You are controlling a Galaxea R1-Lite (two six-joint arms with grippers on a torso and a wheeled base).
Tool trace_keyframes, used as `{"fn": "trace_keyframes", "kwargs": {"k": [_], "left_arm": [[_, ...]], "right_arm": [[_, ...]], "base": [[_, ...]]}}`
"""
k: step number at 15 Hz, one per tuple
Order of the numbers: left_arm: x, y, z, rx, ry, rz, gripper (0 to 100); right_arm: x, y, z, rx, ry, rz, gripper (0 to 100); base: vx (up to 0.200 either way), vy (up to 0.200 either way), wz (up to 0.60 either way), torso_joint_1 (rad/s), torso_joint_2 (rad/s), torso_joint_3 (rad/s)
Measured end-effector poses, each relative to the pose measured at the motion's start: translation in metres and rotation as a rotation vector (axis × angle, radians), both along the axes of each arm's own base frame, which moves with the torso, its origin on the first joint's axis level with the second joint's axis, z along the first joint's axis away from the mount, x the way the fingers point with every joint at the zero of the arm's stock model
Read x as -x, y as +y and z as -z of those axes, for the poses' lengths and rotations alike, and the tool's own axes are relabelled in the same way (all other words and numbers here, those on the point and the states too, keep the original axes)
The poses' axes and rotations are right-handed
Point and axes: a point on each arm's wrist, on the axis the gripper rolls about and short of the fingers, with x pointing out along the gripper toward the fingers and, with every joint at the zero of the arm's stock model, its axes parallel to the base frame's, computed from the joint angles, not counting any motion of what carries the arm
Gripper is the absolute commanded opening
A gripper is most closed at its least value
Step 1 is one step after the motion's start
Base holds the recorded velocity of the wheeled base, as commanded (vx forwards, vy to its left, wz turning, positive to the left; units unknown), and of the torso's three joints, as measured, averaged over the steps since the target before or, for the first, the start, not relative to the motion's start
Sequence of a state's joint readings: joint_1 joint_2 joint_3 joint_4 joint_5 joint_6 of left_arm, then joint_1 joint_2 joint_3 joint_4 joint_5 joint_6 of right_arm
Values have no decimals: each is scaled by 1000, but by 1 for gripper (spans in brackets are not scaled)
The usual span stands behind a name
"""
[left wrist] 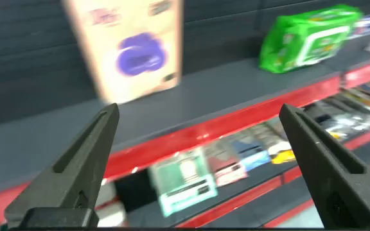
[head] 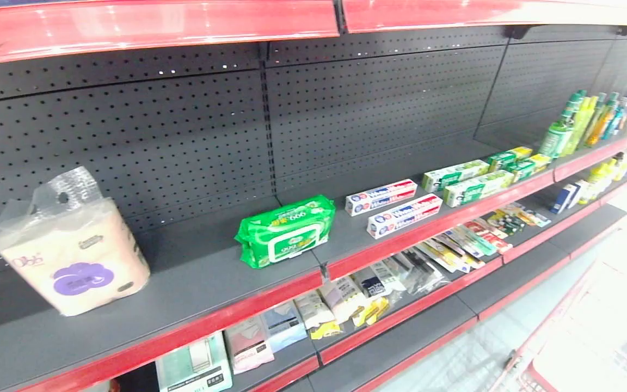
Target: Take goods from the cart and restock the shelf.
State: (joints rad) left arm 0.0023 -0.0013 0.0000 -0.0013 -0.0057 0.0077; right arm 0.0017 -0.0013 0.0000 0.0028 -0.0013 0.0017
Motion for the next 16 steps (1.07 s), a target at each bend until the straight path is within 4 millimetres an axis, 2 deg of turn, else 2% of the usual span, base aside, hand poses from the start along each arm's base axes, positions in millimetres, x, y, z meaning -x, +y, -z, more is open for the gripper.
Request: {"fn": "trace_keyframes", "kwargs": {"k": [6, 16], "left_arm": [[0, 0, 0, 0, 0, 0, 100], [0, 0, 0, 2, 0, 0, 100]], "right_arm": [[0, 0, 0, 0, 0, 1, 100], [-1, 0, -1, -14, 19, 22, 100]], "base": [[0, 0, -600, 6, 0, 1], [0, 0, 0, 0, 0, 0]]}}
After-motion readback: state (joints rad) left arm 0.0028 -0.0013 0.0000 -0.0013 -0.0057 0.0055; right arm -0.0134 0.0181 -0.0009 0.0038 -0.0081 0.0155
